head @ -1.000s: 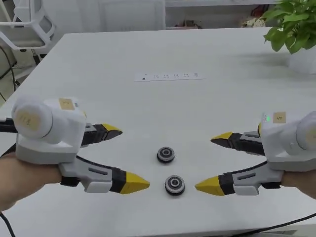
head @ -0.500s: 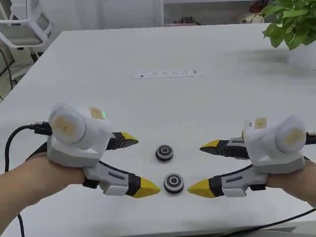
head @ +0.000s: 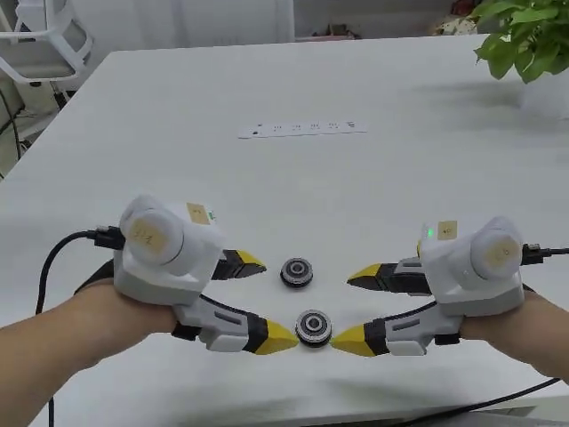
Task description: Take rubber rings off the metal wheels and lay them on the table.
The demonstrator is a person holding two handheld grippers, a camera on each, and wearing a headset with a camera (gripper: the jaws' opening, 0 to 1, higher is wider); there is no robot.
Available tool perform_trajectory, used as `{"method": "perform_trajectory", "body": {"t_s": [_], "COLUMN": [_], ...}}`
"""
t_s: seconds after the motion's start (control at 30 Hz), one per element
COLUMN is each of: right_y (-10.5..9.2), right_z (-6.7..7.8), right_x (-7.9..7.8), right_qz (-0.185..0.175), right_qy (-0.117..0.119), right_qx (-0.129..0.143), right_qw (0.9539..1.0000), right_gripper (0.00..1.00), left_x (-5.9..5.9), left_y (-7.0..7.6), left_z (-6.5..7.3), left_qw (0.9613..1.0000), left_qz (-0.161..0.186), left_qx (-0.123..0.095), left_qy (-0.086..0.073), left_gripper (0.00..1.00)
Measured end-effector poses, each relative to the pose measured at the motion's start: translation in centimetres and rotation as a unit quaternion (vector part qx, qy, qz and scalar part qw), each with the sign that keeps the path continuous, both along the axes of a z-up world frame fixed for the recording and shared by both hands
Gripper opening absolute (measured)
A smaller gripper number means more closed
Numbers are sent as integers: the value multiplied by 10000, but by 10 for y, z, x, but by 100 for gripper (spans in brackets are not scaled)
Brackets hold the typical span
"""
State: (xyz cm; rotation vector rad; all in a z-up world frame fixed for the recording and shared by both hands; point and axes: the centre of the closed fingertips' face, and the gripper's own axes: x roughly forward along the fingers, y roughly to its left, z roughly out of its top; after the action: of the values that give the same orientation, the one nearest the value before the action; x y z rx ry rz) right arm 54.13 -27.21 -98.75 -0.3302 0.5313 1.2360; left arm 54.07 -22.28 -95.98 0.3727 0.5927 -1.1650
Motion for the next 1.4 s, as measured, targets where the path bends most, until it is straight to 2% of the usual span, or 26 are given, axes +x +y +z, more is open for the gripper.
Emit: {"method": "perform_trajectory", "body": {"t_s": [0.3, 0.73, 0.93, 1.17, 1.2, 1.27, 1.33, 1.37, 1.4], "right_y": [1, 5, 3, 1, 1, 0, 0, 0, 0], "right_z": [-9, -14, -16, -18, -19, -19, -20, -20, -20], "right_x": [-4, -7, -7, -8, -8, -8, -8, -9, -9], "right_qz": [79, 154, 143, 140, 142, 151, 153, 153, 156], "right_qy": [46, 109, 137, 153, 150, 150, 155, 159, 161], "right_qx": [-57, -92, -122, -140, -157, -176, -181, -181, -179], "right_qw": [9999, 9998, 9997, 9997, 9997, 9996, 9996, 9996, 9996], "right_gripper": [46, 44, 44, 44, 44, 44, 44, 44, 44], "left_x": [-5, -2, -4, -3, -2, -2, -2, -2, -3], "left_y": [-13, -28, -34, -35, -38, -37, -38, -38, -37], "left_z": [-13, -22, -30, -40, -39, -40, -41, -41, -42], "left_qw": [9998, 9993, 9991, 9990, 9992, 9992, 9991, 9990, 9990], "left_qz": [-156, -152, -221, -264, -308, -283, -333, -408, -380], "left_qx": [19, -98, -34, 146, 80, 120, 152, 184, 212], "left_qy": [112, 316, 357, 324, 257, 272, 205, 87, 106], "left_gripper": [55, 42, 37, 27, 25, 22, 18, 18, 17]}}
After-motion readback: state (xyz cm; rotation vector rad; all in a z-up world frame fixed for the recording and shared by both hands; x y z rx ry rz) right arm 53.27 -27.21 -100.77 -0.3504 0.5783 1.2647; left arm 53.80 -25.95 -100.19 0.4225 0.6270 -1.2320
